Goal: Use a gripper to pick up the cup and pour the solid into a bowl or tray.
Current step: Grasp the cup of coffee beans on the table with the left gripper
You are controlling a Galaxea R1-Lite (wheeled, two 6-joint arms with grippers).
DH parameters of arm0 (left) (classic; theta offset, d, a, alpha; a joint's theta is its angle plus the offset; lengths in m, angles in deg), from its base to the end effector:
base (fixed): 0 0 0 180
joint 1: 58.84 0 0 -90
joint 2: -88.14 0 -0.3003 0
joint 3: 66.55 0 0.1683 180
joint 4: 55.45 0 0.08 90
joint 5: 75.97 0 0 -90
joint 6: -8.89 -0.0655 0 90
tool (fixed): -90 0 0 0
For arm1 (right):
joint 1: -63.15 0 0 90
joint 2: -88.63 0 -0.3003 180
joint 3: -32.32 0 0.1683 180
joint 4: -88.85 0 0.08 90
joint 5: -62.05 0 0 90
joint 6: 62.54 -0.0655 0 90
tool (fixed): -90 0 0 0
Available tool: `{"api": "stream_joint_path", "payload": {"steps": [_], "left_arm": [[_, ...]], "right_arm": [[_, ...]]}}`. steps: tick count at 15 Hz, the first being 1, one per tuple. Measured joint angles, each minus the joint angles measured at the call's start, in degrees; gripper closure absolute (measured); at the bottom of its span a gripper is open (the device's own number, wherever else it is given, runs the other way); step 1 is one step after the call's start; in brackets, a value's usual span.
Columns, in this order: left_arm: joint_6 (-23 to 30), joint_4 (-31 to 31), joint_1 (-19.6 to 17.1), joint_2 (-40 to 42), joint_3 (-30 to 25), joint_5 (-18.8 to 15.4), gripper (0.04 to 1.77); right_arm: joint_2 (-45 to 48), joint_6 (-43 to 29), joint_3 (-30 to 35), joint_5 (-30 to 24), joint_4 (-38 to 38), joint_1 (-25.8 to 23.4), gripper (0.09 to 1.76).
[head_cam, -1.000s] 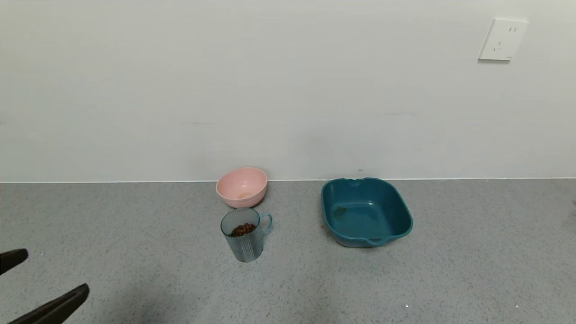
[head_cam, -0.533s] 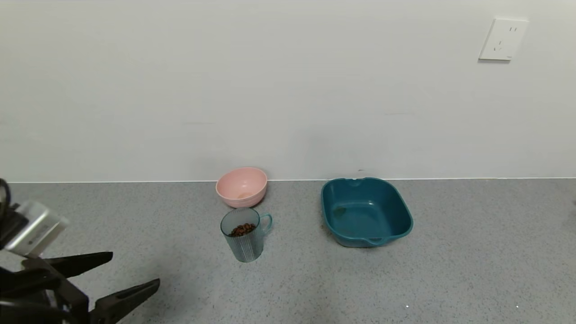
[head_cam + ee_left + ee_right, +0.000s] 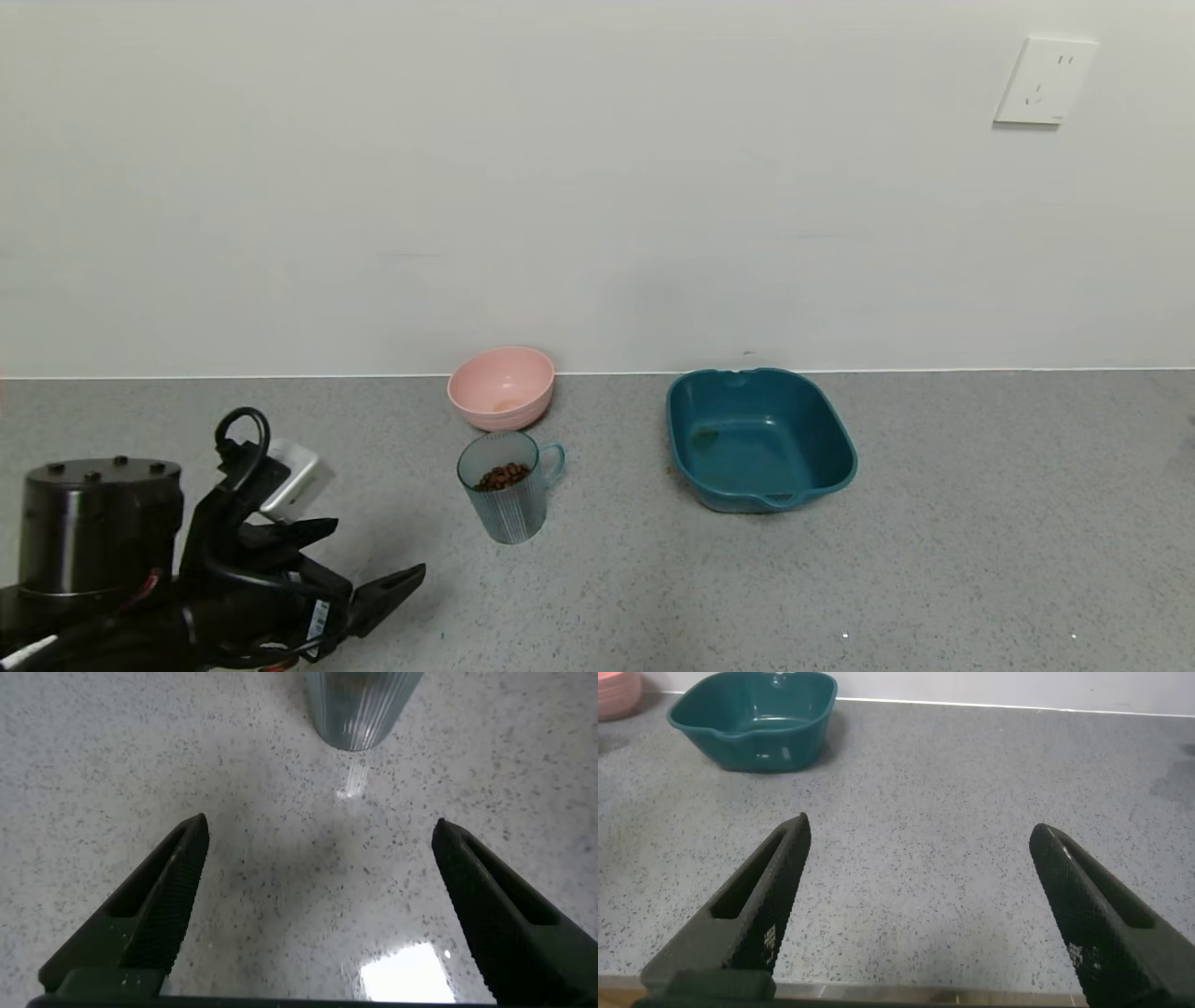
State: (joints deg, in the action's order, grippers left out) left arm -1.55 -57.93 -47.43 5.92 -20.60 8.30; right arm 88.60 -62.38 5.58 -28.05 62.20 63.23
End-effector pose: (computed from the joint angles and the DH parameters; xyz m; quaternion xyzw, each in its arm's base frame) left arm 0.2101 -0.0491 0.1172 0.1004 0.2761 -0.1684 0.9409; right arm -0.0045 0.0001 0.0760 -0.0014 -0.0005 0.0016 1.0000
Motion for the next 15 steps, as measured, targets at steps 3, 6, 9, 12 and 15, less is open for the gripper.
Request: {"api": "stream_joint_path", "payload": {"steps": [3,6,9,12,15], "left_arm": [[0.5,-5.7,1.0,-7.2,-1.6,0.5,0.09],[1.3,-15.0,2.5,-13.3,-3.2,1.1,0.09],[3.9,-26.0,4.8,-19.4,-4.9,2.5,0.09],[6.6,-35.7,6.1,-25.4,-6.1,2.8,0.09],[9.2,-44.8,7.6,-29.8,-7.4,3.0,0.09]], "right_arm": [[0.0,0.0,0.0,0.0,0.0,0.0,0.14],[0.0,0.0,0.0,0.0,-0.1,0.0,0.14],[0.0,0.0,0.0,0.0,-0.1,0.1,0.14],[0.0,0.0,0.0,0.0,0.0,0.1,0.14],[0.0,0.0,0.0,0.0,0.0,0.1,0.14]]}}
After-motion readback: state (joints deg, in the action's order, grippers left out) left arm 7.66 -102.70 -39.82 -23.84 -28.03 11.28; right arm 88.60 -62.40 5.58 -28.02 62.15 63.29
